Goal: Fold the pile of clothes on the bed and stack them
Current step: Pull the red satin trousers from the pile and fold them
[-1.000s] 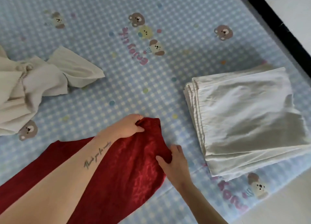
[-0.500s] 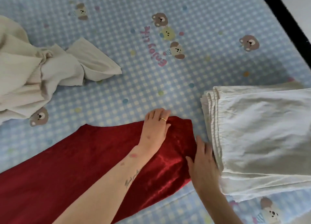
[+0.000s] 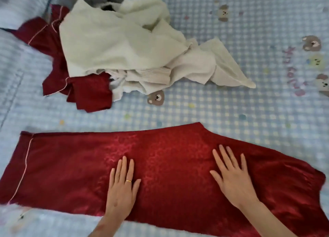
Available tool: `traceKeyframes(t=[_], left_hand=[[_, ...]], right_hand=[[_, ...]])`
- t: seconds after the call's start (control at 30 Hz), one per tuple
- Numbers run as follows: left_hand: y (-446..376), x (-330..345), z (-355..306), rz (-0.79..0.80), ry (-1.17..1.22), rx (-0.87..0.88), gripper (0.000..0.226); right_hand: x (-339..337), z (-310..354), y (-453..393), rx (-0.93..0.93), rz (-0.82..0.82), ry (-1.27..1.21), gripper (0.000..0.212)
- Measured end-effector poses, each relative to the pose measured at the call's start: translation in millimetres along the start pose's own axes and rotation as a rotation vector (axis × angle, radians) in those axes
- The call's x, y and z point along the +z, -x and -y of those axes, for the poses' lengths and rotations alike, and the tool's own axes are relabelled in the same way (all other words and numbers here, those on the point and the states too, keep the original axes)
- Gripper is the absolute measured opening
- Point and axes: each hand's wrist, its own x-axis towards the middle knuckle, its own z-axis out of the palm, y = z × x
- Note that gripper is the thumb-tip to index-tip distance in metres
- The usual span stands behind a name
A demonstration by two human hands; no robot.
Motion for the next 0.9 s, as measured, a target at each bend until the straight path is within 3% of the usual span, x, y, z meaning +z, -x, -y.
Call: traceKeyframes(t=[0.1,0.17,0.3,0.43,0.53,0.63,0.73,0.83,0.9], left_hand=[[-4,-8,70,-0.056,0.046,-0.247,0.071],[-8,-16,102,-0.104,0.072,-0.319,0.071],[-13,-19,140,-0.085,0.078,-0.143,0.065],[-12,-13,207,-0.050,0.067,-0.132,0.063],[-16,-23,272,-0.074,0.086,-0.218,0.062],[-15,-38,306,-0.181,0.171,-0.305,0.057],[-1,-42,316,-0.391,0.282,-0.483,0.046],[14,-43,332,-0.332,0.487,-0.874,0.048],[18,-42,339,-0.309,0.559,-0.940,0.043]], right_hand=[[-10,15,3,0.072,-0.036,-0.017,0.068],[-21,56,-3,0.054,-0.132,-0.076,0.067],[-31,201,-36,-0.366,-0.207,-0.109,0.060],[-28,307,-91,-0.720,-0.167,0.045,0.062],[-41,340,-132,-0.652,-0.141,0.123,0.062],[-65,383,-159,-0.542,-0.267,0.059,0.053],[-87,455,-170,-0.654,-0.326,-0.072,0.039],[-99,539,-178,-0.721,-0.193,-0.169,0.031],[-98,579,-188,-0.633,-0.073,-0.250,0.037]])
